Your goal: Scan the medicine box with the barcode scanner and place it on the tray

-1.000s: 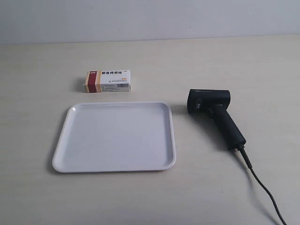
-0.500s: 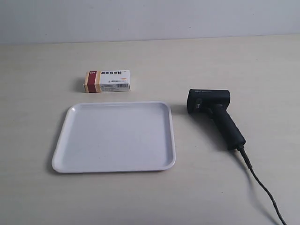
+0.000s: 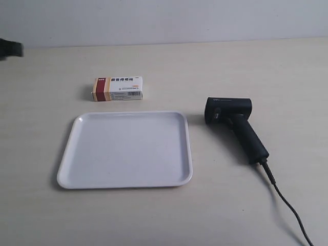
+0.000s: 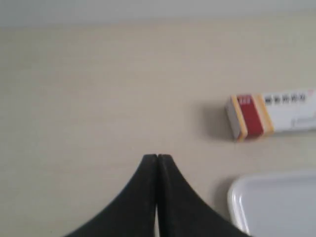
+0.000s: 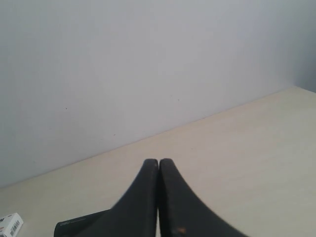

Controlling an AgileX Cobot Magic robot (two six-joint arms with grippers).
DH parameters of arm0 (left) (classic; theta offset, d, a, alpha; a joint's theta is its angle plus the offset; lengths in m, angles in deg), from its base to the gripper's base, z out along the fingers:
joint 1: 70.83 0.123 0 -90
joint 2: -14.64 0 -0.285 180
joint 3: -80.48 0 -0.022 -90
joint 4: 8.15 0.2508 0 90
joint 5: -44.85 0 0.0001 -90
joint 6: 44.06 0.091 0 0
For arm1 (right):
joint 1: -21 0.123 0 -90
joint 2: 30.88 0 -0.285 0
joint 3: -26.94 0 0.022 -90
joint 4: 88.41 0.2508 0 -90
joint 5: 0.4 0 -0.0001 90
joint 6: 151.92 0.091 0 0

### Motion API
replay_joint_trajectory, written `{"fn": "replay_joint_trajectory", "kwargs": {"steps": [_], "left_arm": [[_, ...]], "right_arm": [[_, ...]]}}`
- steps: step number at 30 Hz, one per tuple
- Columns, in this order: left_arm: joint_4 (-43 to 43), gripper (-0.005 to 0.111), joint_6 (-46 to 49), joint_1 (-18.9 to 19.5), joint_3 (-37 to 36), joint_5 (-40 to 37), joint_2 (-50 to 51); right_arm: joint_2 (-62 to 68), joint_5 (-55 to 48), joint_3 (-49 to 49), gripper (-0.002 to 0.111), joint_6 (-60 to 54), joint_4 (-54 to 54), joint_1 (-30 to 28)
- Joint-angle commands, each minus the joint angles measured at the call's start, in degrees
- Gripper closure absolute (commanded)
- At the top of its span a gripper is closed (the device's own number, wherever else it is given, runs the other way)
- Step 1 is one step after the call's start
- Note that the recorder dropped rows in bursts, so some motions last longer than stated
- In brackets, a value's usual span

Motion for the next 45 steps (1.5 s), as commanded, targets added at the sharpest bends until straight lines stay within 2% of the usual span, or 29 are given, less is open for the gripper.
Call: {"fn": "replay_joint_trajectory", "kwargs": {"steps": [1, 2, 4, 6, 9, 11, 14, 16, 17, 19, 25, 27, 28, 30, 33, 34, 37, 41, 43, 45], "left_arm": [[-24.3, 0.107, 39.0, -2.4, 22.8, -29.8, 18.3], [-32.9, 0.107, 52.1, -1.8, 27.7, -37.0, 22.2], [-42.8, 0.107, 67.1, -1.1, 35.8, -44.6, 28.4], [-48.1, 0.107, 69.0, -1.0, 40.4, -44.8, 33.1], [-48.2, 0.099, 70.8, -1.8, 44.4, -40.9, 38.3], [-47.3, 0.081, 73.2, -2.5, 45.1, -35.4, 40.8], [-47.7, 0.044, 78.0, -2.9, 45.1, -30.5, 43.6], [-47.1, 0.021, 81.2, -3.1, 45.1, -30.7, 45.0], [-48.1, 0.002, 87.3, -3.1, 45.1, -32.7, 46.3], [-50.1, 0.002, 93.5, -3.1, 45.1, -32.5, 48.2], [-52.6, 0.003, 99.5, -3.1, 45.1, -23.7, 53.8], [-53.0, 0.009, 99.6, -3.1, 45.1, -23.1, 54.5], [-53.1, 0.016, 99.6, -3.1, 45.1, -23.4, 54.6], [-53.6, 0.044, 99.6, -3.1, 45.1, -24.3, 53.9], [-53.6, 0.1, 98.3, -3.1, 45.1, -30.7, 49.5], [-53.5, 0.106, 97.5, -3.1, 45.1, -33.1, 47.5], [-51.2, 0.106, 93.4, -3.1, 45.1, -40.2, 41.4], [-49.7, 0.106, 90.8, -4.0, 41.6, -47.8, 33.1], [-49.3, 0.106, 91.7, -5.6, 36.8, -47.9, 28.8], [-49.4, 0.106, 94.2, -7.9, 30.2, -43.9, 23.8]], "right_arm": [[-0.3, 0.7, 0.3, 0.108, -0.4, 0.1, -0.3], [-0.3, 0.7, 0.3, 0.108, -0.4, 0.1, -0.3], [-0.3, 0.7, 0.3, 0.108, -0.4, 0.1, -0.3], [-0.3, 0.7, 0.3, 0.108, -0.4, 0.1, -0.3], [-0.3, 0.7, 0.3, 0.108, -0.4, 0.1, -0.3], [-0.3, 0.7, 0.3, 0.108, -0.4, 0.1, -0.3], [-0.3, 0.7, 0.3, 0.108, -0.5, 0.1, -0.3], [-0.3, 0.7, 0.3, 0.108, -0.5, -0.3, -0.3], [-0.3, 0.7, 0.3, 0.108, -0.5, -0.3, -0.3], [-0.3, 0.7, 0.3, 0.108, -0.5, -0.3, -0.3], [-0.3, 0.7, 0.3, 0.108, -0.5, -0.5, -0.3], [-0.3, 0.7, 0.3, 0.108, -0.5, -0.5, -0.3], [-0.3, 0.8, 0.3, 0.108, -0.5, -0.5, -0.3], [-0.3, 1.2, 0.3, 0.108, -0.5, -0.5, -0.3], [-0.3, 2.0, 0.3, 0.108, -0.1, 0.1, -0.3], [-0.3, 2.4, 0.3, 0.108, -0.1, 0.1, -0.3], [1.2, 4.4, 0.3, 0.108, -0.1, 1.8, -0.3], [10.6, 4.8, -1.1, 0.108, 0.0, 2.4, -0.3], [17.3, 4.0, -3.7, 0.108, -0.5, 2.4, -0.3], [26.1, 3.4, -6.6, 0.108, -0.6, 3.7, 0.9]]}}
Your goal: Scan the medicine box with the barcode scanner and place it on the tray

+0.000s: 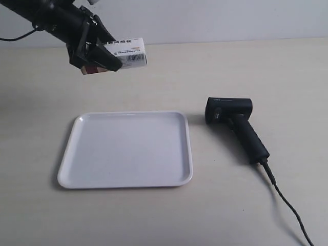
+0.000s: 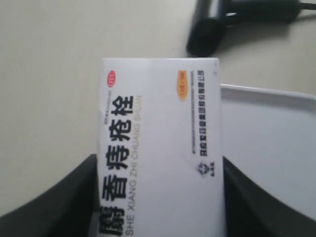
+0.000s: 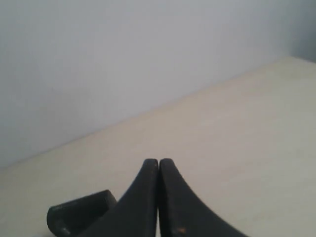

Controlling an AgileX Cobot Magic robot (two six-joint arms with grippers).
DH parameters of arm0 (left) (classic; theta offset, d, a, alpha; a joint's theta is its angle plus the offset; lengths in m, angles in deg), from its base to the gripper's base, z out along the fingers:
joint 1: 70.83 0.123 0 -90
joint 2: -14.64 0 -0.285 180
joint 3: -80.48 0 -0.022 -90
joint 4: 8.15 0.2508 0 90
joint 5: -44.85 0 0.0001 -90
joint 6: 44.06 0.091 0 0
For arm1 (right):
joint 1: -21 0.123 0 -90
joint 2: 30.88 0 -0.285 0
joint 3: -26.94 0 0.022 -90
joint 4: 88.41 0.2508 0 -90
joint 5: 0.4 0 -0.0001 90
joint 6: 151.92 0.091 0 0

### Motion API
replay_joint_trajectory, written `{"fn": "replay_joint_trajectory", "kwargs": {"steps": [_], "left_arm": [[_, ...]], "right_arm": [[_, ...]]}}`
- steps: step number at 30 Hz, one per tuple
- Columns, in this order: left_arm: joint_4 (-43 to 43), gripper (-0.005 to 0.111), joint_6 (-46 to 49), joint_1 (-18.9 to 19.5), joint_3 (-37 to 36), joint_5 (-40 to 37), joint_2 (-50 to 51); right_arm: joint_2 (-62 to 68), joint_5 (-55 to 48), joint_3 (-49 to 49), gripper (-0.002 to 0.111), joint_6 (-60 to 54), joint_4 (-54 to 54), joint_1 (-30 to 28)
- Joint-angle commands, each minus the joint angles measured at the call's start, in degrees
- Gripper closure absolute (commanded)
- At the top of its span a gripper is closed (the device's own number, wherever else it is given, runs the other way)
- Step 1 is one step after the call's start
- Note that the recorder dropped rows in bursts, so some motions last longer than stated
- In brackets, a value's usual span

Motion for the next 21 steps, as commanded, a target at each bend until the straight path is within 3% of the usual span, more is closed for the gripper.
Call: {"fn": "replay_joint_trajectory", "kwargs": {"steps": [1, 5, 10, 16, 21], "left_arm": [[0.1, 0.106, 2.8, -4.8, -12.5, 3.9, -10.0], [-2.4, 0.106, 7.7, -10.7, -25.5, 16.3, -18.7], [-8.5, 0.106, 15.1, -12.6, -34.8, 18.7, -22.4], [-10.5, 0.106, 16.6, -12.6, -39.6, 29.6, -22.4], [-10.5, 0.106, 16.6, -12.6, -39.7, 30.3, -22.4]], "right_arm": [[18.0, 0.0, -6.0, 0.108, -1.4, 1.5, 2.5], [38.5, 4.2, -11.6, 0.104, -2.6, 1.5, 12.7], [61.2, 13.9, -19.0, 0.078, -4.9, 1.4, 21.4], [80.0, 7.7, -30.5, 0.034, -8.5, 1.4, 22.4], [87.9, 6.5, -36.0, 0.019, -13.9, 1.4, 22.4]]}}
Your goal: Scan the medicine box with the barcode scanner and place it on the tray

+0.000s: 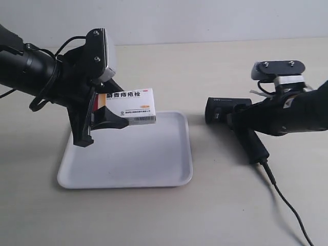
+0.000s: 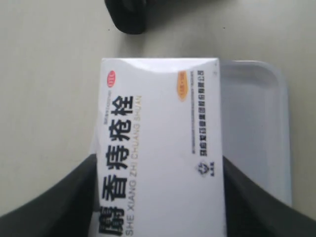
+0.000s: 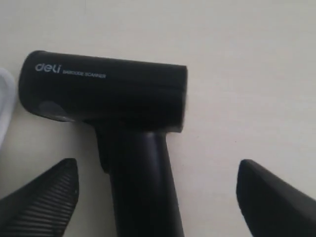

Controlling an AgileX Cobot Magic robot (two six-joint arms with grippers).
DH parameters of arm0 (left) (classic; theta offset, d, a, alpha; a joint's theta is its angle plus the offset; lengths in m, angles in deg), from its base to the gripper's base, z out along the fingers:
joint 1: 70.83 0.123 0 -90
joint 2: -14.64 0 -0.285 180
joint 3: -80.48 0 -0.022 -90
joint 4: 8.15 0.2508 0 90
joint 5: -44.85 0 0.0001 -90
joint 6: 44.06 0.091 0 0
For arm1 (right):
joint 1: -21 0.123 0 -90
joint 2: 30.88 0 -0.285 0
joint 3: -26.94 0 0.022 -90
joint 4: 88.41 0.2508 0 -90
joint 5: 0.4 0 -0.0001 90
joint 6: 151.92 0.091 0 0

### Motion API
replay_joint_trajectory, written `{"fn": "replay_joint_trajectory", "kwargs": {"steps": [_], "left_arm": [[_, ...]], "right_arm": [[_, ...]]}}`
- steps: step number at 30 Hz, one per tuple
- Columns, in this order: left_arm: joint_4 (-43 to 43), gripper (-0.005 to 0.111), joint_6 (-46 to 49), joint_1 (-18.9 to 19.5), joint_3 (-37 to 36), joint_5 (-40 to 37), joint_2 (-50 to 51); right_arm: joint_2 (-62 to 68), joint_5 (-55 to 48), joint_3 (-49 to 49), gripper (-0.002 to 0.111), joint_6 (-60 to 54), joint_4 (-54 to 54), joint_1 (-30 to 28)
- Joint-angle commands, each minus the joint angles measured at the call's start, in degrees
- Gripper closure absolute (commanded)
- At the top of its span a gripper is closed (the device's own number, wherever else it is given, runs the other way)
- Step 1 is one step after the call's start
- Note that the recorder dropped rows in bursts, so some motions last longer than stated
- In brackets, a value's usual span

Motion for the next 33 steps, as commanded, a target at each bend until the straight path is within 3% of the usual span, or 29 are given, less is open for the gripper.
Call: {"fn": "replay_joint_trajectory", "kwargs": {"steps": [1, 7, 10, 18, 23, 26, 33], "left_arm": [[-1.6, 0.106, 0.2, -0.2, -0.3, 1.3, -0.4], [-1.6, 0.106, 0.2, -0.2, -0.5, 1.3, -0.3], [-1.6, 0.106, 0.2, -0.2, -0.5, 1.3, -0.3], [-2.4, 0.106, 4.0, -0.2, -0.6, 1.1, 2.7], [-4.3, 0.106, 7.7, 1.4, -0.6, 1.2, 6.1], [-6.3, 0.106, 9.2, 3.5, -0.6, 0.9, 7.5], [-7.4, 0.106, 11.1, 5.6, -0.6, -1.7, 9.0]], "right_arm": [[6.2, -0.7, -5.0, 0.019, -4.5, -0.1, 0.2], [12.0, -0.8, -9.5, 0.02, -6.0, -1.6, 0.2], [13.1, -1.0, -9.9, 0.03, -7.7, -1.6, 0.2], [9.7, -6.0, -9.9, 0.085, -11.6, -1.6, 0.2], [2.4, -15.4, -9.9, 0.108, -13.9, -1.6, 0.2], [-0.7, -20.2, -9.7, 0.108, -15.0, -1.6, 0.2], [-1.4, -17.9, -7.3, 0.108, -15.6, -3.5, 0.2]]}}
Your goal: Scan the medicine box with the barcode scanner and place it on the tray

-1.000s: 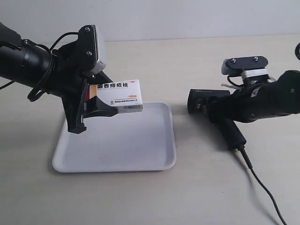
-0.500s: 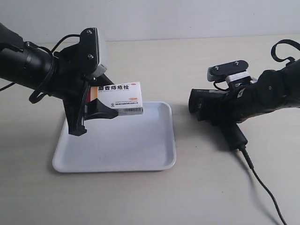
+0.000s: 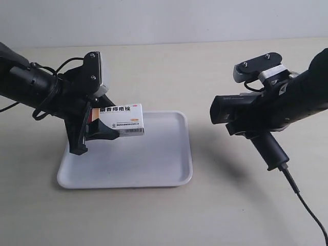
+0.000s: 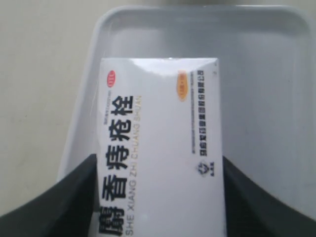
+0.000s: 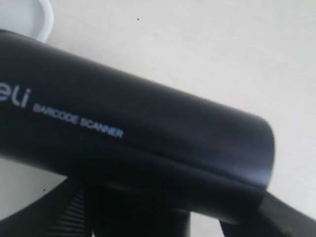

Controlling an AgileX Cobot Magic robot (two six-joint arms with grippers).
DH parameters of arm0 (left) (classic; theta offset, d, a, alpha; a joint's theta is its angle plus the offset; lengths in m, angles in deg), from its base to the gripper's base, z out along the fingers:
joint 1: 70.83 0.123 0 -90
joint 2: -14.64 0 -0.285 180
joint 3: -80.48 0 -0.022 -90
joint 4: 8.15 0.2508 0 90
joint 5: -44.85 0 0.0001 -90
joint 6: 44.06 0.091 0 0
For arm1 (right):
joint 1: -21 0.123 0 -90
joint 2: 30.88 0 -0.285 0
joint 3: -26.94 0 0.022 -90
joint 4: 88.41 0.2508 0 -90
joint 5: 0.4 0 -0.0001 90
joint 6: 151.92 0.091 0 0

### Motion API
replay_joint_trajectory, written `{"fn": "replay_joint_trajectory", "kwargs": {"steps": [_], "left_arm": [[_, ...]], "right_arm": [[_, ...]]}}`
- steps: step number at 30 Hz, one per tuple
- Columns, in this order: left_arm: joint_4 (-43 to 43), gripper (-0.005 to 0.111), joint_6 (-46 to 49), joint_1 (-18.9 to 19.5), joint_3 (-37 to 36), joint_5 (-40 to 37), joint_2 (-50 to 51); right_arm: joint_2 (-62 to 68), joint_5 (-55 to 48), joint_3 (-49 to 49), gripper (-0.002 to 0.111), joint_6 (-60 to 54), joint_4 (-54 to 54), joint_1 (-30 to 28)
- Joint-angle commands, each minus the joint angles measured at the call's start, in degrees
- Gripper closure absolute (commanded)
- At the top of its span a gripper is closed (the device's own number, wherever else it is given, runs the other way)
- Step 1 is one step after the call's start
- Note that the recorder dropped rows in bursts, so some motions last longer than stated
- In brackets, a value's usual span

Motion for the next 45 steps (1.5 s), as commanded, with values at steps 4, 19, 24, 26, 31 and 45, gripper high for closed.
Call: {"fn": "replay_joint_trajectory", "kwargs": {"steps": [4, 19, 24, 26, 31, 45], "left_arm": [[-0.2, 0.106, 0.6, 0.3, 0.3, -4.8, 0.3], [0.1, 0.106, 0.6, 2.7, 2.4, -9.8, 3.5], [-4.3, 0.106, 0.6, 3.8, 2.4, -12.2, 3.5], [-11.2, 0.106, 0.6, 3.7, 2.4, -11.8, 5.5], [-13.4, 0.106, 0.6, 3.7, 2.4, -8.4, 10.5], [-12.9, 0.008, -4.0, 3.7, 2.4, -6.7, 13.0]], "right_arm": [[-0.5, 2.3, 0.9, 0.108, -1.1, -4.2, 0.0], [-0.7, 3.5, 0.5, 0.108, -1.5, -8.4, 0.0], [-0.3, 4.6, -1.2, 0.108, 1.4, -8.2, 0.0], [2.5, 9.3, -1.2, 0.108, 6.9, -8.2, 0.0], [9.2, 13.8, -1.2, 0.108, 8.1, -6.3, 0.0], [12.1, 15.5, -1.2, 0.038, 15.0, -4.7, 0.0]]}}
